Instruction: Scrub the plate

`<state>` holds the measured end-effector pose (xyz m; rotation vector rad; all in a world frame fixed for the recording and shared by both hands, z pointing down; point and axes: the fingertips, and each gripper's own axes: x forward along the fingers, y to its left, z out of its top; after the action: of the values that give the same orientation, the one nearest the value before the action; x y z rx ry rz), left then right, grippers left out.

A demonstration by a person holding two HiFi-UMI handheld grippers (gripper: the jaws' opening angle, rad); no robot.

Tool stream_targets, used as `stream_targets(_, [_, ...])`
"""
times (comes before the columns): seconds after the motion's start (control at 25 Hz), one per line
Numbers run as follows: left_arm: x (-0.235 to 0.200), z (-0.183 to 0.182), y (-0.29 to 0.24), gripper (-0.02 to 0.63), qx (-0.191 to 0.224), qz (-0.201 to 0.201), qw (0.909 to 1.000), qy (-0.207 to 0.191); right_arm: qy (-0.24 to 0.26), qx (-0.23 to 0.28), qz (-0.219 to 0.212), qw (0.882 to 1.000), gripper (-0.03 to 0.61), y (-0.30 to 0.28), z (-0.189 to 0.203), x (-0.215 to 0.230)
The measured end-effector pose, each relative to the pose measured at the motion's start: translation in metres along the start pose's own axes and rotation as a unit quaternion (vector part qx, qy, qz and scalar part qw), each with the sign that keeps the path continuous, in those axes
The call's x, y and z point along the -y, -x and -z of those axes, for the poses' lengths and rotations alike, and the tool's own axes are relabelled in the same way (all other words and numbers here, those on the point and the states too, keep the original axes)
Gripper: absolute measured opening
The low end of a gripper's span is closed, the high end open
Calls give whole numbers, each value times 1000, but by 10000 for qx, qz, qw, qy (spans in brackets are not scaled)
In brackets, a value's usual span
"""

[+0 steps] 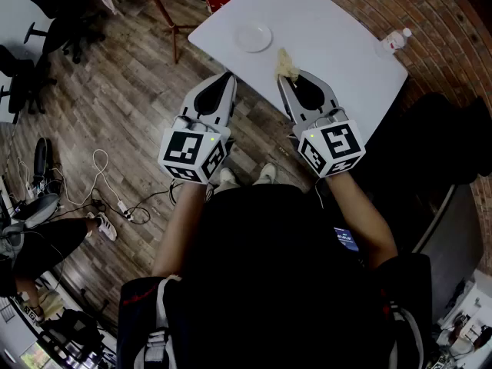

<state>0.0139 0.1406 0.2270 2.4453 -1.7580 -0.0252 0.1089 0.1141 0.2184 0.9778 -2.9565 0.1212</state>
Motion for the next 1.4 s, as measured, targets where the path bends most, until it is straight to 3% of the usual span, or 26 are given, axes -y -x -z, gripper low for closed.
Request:
stream_targets(0.96, [28,15,-38,18,-121,-200,9997,77,-301,83,-270,9991,54,7,8,34])
stream_targets(1.4, [21,16,-43,18,-125,-330,9993,139,-346,73,-368,9987,54,-5,9,38])
